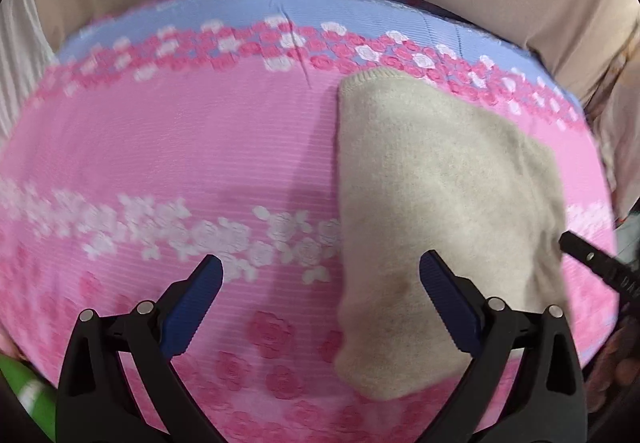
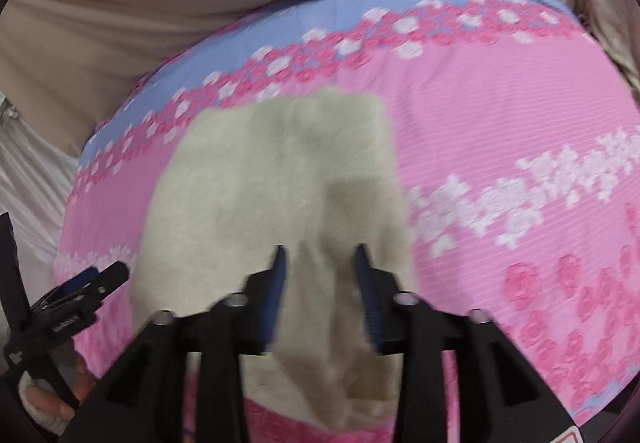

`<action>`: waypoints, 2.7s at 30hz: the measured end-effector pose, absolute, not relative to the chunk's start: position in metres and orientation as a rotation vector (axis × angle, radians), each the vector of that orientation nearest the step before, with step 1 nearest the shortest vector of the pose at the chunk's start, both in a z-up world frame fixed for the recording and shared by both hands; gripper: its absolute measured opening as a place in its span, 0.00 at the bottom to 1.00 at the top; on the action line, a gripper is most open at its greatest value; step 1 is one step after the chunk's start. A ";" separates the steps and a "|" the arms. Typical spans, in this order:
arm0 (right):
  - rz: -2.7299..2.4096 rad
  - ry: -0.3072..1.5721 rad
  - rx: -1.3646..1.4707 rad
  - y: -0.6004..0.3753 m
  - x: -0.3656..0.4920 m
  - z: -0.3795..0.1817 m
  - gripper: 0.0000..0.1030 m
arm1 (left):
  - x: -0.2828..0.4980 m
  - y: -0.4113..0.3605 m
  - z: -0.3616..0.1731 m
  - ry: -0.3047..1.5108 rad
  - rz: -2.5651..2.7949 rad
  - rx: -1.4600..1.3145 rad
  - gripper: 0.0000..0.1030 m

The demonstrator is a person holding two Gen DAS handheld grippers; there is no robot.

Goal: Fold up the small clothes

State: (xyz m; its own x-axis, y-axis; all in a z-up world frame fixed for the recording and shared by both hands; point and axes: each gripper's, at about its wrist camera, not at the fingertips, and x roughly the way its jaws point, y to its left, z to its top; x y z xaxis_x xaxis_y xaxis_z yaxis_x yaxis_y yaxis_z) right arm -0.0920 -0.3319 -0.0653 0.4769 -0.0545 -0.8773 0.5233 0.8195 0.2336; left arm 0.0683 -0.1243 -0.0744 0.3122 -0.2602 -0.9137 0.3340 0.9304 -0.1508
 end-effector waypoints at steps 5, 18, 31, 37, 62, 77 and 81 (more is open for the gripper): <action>-0.381 1.069 0.649 -0.362 -0.093 -0.095 0.55 | 0.092 -0.131 -0.101 1.327 -0.397 -0.087 0.94; -0.170 0.974 1.028 -0.371 -0.091 -0.141 0.36 | 0.102 -0.162 -0.133 1.465 -0.482 -0.236 0.68; -0.211 0.888 0.900 -0.342 -0.115 -0.054 0.24 | 0.069 -0.180 -0.032 1.296 -0.603 0.048 0.43; -0.183 0.826 0.847 -0.321 -0.116 -0.010 0.24 | 0.065 -0.168 0.009 1.200 -0.626 0.091 0.43; -0.307 0.972 0.908 -0.368 -0.136 -0.104 0.33 | 0.089 -0.092 -0.109 1.435 -0.610 -0.209 0.74; -0.128 0.915 1.045 -0.370 -0.121 -0.135 0.35 | 0.082 -0.140 -0.142 1.501 -0.630 -0.359 0.46; -0.088 0.840 1.015 -0.349 -0.121 -0.086 0.32 | 0.084 -0.126 -0.106 1.473 -0.691 -0.379 0.40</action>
